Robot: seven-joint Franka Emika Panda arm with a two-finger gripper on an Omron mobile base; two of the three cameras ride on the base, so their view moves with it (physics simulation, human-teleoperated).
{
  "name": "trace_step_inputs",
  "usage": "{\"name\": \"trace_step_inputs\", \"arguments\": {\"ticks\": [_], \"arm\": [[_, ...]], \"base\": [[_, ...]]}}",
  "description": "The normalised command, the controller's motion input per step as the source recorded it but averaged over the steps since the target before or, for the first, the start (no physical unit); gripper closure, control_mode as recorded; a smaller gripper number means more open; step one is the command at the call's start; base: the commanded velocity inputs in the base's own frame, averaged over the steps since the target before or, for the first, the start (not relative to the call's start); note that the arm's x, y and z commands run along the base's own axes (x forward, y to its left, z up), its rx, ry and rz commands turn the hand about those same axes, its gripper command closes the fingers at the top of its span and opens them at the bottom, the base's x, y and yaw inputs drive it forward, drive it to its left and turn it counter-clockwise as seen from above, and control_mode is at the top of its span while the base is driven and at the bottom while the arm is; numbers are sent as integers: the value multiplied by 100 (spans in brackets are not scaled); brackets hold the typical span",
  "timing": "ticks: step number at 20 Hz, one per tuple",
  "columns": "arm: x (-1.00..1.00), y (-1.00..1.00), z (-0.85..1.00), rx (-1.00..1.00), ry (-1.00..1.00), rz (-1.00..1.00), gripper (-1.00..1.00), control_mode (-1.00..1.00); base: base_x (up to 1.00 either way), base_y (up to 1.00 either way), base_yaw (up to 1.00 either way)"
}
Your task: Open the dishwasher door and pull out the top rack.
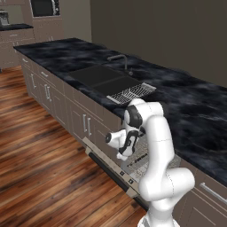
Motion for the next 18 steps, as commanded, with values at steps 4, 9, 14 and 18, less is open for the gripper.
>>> {"name": "trace_step_inputs", "arguments": {"ticks": [4, 9, 14, 18], "arm": [[0, -24, 0, -3, 0, -3, -100, -100], [0, -23, 0, -3, 0, -3, -100, -100], [0, -11, -2, -4, 0, -2, -100, -100], [0, -3, -1, -6, -1, -2, -100, -100]], "base": [[0, 0, 0], [0, 0, 0], [0, 0, 0], [0, 0, 0]]}}
